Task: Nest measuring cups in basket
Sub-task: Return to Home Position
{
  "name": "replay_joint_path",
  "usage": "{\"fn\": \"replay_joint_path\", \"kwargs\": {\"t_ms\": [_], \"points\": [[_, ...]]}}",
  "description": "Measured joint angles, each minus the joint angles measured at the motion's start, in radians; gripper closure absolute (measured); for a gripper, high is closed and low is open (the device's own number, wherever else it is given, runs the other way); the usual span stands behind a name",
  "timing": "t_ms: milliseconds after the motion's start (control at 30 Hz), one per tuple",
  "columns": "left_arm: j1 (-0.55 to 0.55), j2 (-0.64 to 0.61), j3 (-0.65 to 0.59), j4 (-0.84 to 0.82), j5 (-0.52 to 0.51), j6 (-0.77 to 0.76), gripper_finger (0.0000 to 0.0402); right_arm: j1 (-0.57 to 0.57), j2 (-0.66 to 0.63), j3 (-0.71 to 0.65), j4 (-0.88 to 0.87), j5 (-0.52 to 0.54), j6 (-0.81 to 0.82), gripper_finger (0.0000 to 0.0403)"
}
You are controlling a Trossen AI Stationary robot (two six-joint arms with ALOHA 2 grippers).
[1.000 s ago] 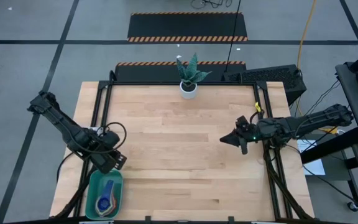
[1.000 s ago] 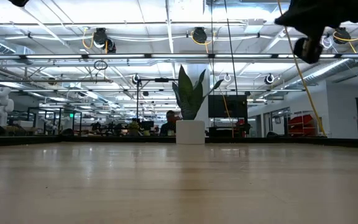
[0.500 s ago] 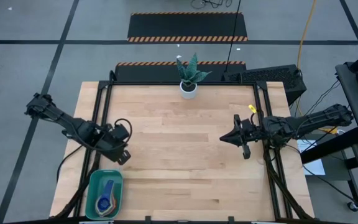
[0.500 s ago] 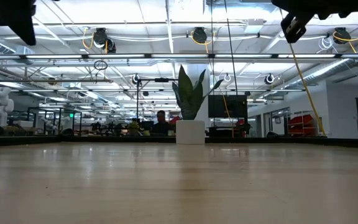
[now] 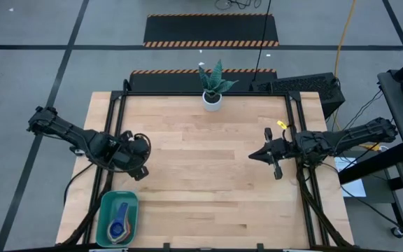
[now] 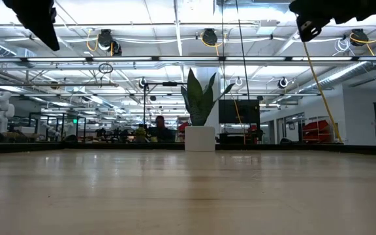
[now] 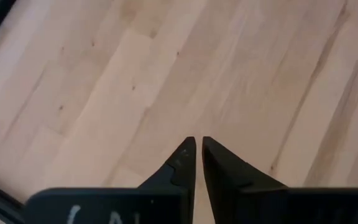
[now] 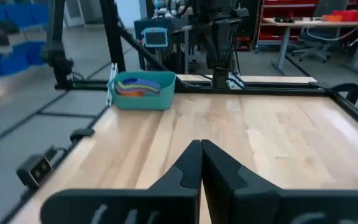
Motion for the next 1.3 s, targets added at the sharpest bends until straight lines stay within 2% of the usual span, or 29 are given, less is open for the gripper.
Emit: {"fn": "replay_joint_path", "kwargs": {"t_ms": [133,300,400,467,633,833,1033,1167,1300], "points": [[0.019,0.000,0.000,0.013,-0.042,-0.013,0.0378,-0.033,-0.090,0.000,-0.089,-0.005,-0.039,0.0403],[0.045,0.010,0.000,0.090,-0.170,-0.038,0.0393,-0.068,-0.254,0.000,-0.241,0.000,-0.088,0.0403],[0.069,0.008,0.000,0.143,-0.189,-0.019,0.0398,-0.077,-0.314,-0.001,-0.352,-0.018,-0.096,0.0403],[0.085,0.009,0.000,0.182,-0.189,0.008,0.0395,-0.080,-0.339,-0.015,-0.361,-0.042,-0.103,0.0403],[0.137,0.009,0.000,0.286,-0.189,0.126,0.0396,-0.080,-0.366,-0.105,-0.289,-0.059,-0.095,0.0403],[0.215,0.006,-0.017,0.397,-0.182,0.297,0.0396,-0.080,-0.358,-0.219,-0.064,-0.055,-0.034,0.0403],[0.299,-0.016,-0.129,0.580,-0.078,0.410,0.0397,-0.080,-0.332,-0.311,0.110,-0.054,-0.027,0.0403],[0.348,-0.028,-0.223,0.788,0.003,0.458,0.0399,-0.080,-0.331,-0.336,0.128,-0.054,-0.027,0.0403],[0.372,-0.028,-0.262,0.877,0.027,0.499,0.0398,-0.080,-0.331,-0.363,0.124,-0.054,-0.026,0.0403]]}}
